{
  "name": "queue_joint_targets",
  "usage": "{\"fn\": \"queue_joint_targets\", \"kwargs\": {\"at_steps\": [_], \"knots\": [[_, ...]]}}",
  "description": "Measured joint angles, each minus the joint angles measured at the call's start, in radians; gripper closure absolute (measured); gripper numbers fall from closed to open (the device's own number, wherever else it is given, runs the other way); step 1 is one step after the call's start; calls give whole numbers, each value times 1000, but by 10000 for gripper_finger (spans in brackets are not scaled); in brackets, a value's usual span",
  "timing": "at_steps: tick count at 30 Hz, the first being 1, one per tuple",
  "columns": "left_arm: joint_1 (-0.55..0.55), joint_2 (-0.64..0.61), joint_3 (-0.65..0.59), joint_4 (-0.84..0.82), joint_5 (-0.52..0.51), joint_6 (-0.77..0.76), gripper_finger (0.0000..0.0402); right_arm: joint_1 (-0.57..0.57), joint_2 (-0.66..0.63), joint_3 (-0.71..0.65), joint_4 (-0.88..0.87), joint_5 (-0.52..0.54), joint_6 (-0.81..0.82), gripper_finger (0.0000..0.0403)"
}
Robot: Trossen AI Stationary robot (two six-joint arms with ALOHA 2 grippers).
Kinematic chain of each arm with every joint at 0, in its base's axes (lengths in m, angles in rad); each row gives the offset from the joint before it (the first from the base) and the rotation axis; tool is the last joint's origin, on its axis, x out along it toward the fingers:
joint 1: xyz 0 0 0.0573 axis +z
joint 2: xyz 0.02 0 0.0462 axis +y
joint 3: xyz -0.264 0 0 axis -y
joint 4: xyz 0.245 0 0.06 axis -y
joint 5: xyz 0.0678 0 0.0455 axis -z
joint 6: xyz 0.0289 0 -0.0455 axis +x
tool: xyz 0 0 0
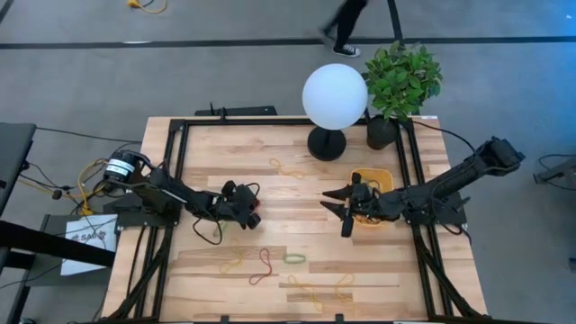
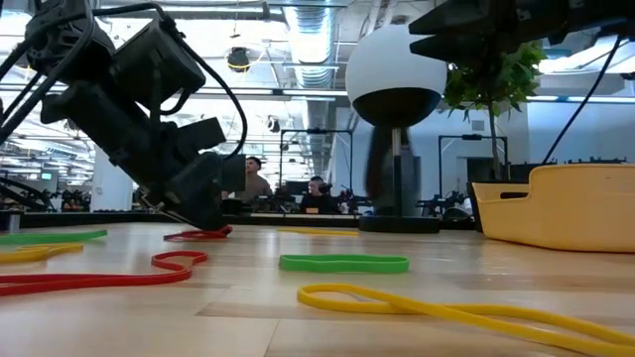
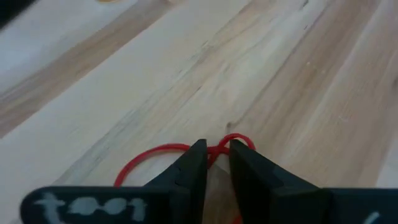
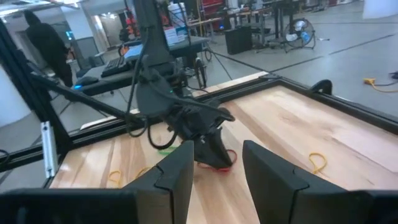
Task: Pick and place items into bin
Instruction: Put the red rubber band into the bin
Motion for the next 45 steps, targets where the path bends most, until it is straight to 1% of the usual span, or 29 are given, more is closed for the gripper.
{"fn": "queue_joint_targets", "kwargs": {"at_steps": [2,5,7,10,13,16,18,20,22,25,27,32,37,42,45], "knots": [[5,0,0,4,-1,10,352,-11,0,0,0,0,0,271],[6,3,-3,58,-7,19,387,-29,0,0,0,0,0,271],[9,8,-6,123,5,51,396,-40,4,1,-18,-1,0,272],[10,7,-6,278,15,109,399,-50,4,1,-79,-17,0,272],[9,6,-5,454,92,183,401,-58,7,0,-119,-39,0,272],[9,6,-5,649,182,244,401,-59,19,0,-125,-39,0,272],[9,6,-5,769,245,282,401,-59,24,-1,-116,-58,1,272],[9,6,-5,859,294,309,401,-59,45,1,-106,-86,1,272],[9,6,-4,919,323,327,401,-58,65,-2,-72,-90,1,272],[9,6,24,936,332,336,401,-68,118,2,19,-119,0,271],[9,5,60,908,341,338,401,-84,168,21,59,-142,0,269],[8,5,163,767,384,390,401,-116,275,96,59,-192,0,261],[8,5,232,657,386,430,402,-132,358,176,60,-291,0,257],[8,5,243,643,410,441,401,-138,408,219,54,-347,-36,261],[8,5,243,636,407,441,401,-137,410,221,32,-365,-43,264]]}}
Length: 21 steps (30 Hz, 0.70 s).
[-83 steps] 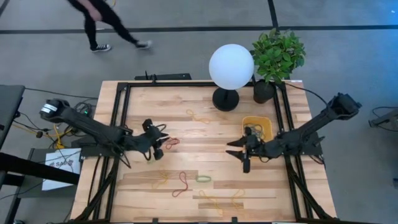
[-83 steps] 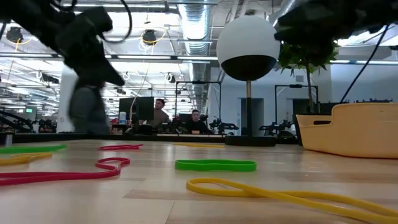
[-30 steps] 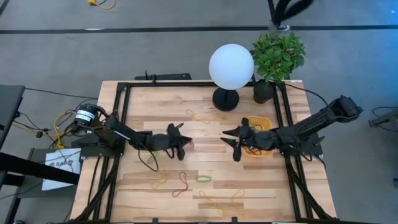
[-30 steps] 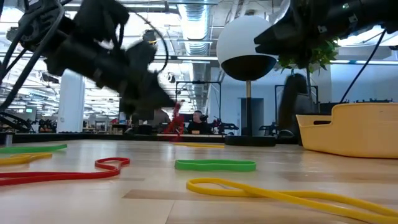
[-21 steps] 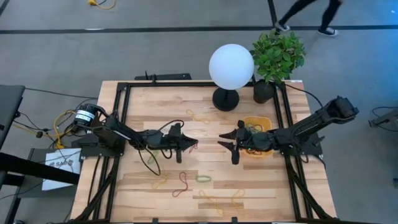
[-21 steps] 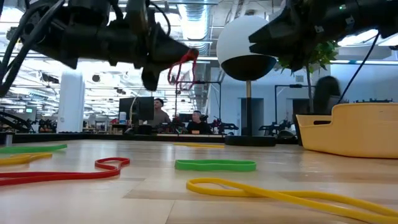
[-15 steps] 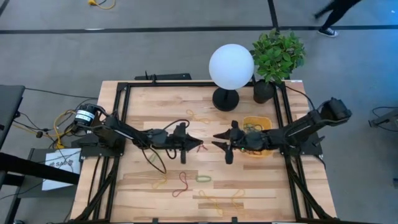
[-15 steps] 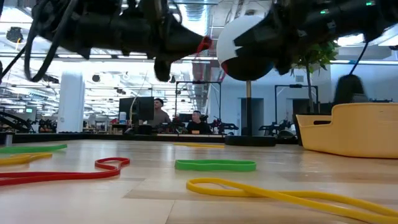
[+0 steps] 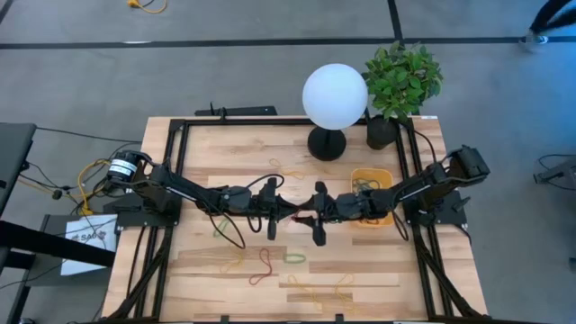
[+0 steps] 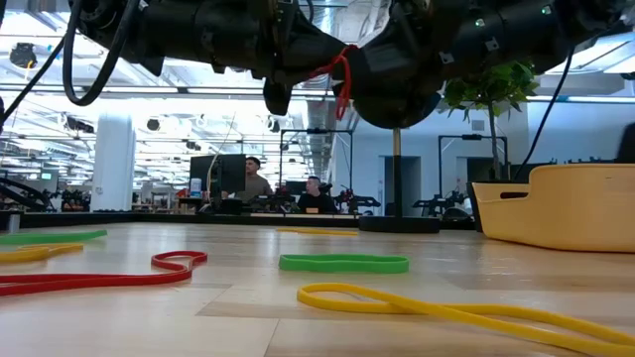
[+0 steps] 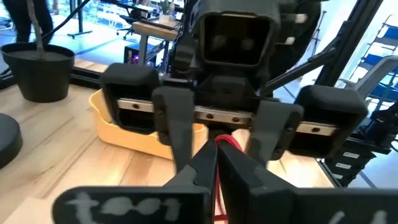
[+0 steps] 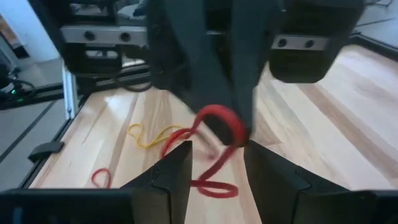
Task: Pick and place items into bin
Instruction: Put the red rubber band into the bin
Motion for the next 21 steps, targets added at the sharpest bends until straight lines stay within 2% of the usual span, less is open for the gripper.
{"fn": "queue_joint_targets", "kwargs": {"at_steps": [9,12,17,21], "knots": [[0,0,0,17,20,0,401,-7,-9,2,-3,0,-1,278],[0,0,0,17,20,0,401,-11,-9,2,-6,0,-1,310],[0,0,0,17,20,0,401,-18,-9,2,-11,0,-1,390],[0,0,0,2,20,5,401,-20,-9,2,-17,0,0,393]]}}
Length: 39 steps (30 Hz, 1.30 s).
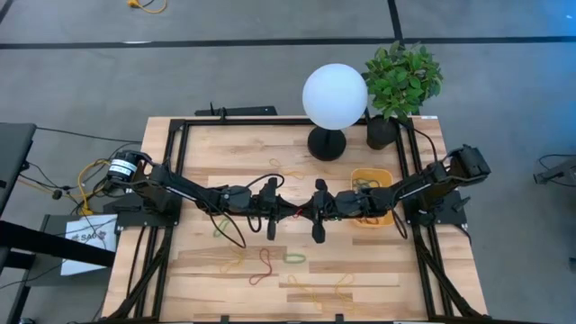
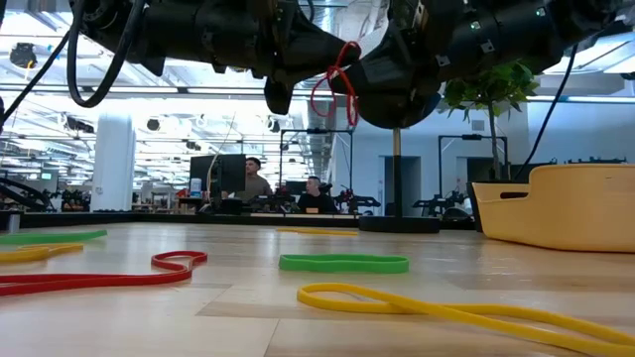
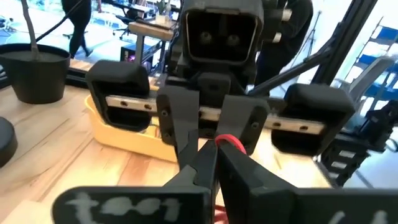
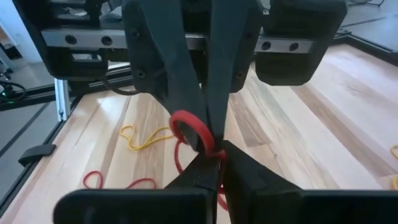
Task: Pick and place items into bin
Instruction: Put the red rubber band into the bin
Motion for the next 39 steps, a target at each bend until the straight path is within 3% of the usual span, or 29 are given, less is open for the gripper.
{"fn": "queue_joint_targets", "kwargs": {"at_steps": [8,14,23,31,39], "knots": [[0,-1,1,-81,0,44,369,0,-9,-1,-63,0,1,400],[0,-1,1,-143,-53,37,348,7,-138,-1,-253,42,83,401],[0,-1,1,-277,-73,-26,347,162,-370,0,-673,442,234,401],[0,-1,0,-301,-82,-87,347,312,-504,0,-1108,684,589,402],[0,-1,0,-301,-85,-96,347,367,-528,-1,-1538,703,1059,402]]}}
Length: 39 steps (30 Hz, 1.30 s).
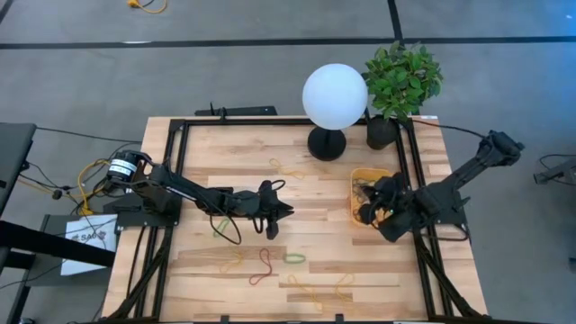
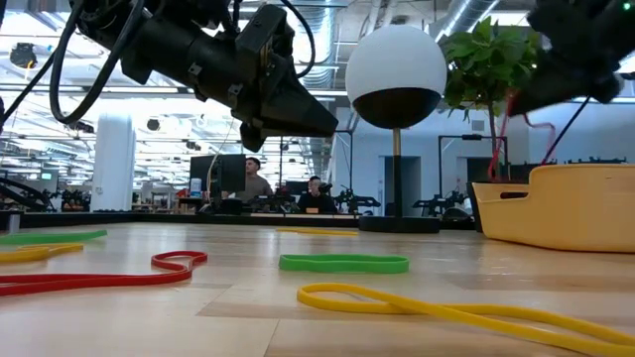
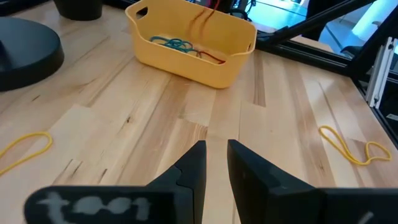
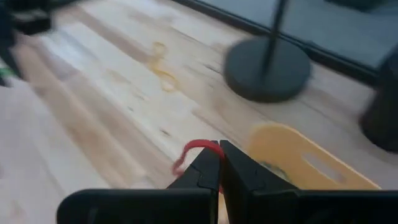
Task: Pick and place items into bin
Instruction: Put the red rubber band into the bin
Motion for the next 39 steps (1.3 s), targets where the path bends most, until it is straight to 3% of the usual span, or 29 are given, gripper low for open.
{"fn": "queue_joint_targets", "kwargs": {"at_steps": [8,21,28,32,36,39], "knots": [[0,0,0,2,0,0,347,-2,85,0,-48,-239,120,401],[0,0,0,2,0,0,347,-7,111,0,-44,-287,190,346],[0,0,0,2,13,0,347,-7,111,0,-40,-279,189,337],[0,0,0,2,108,0,347,-7,109,2,31,-219,97,337],[0,0,0,2,297,36,347,-7,109,54,146,-143,-78,337],[-13,0,0,0,431,65,347,12,108,79,329,-60,-262,337]]}}
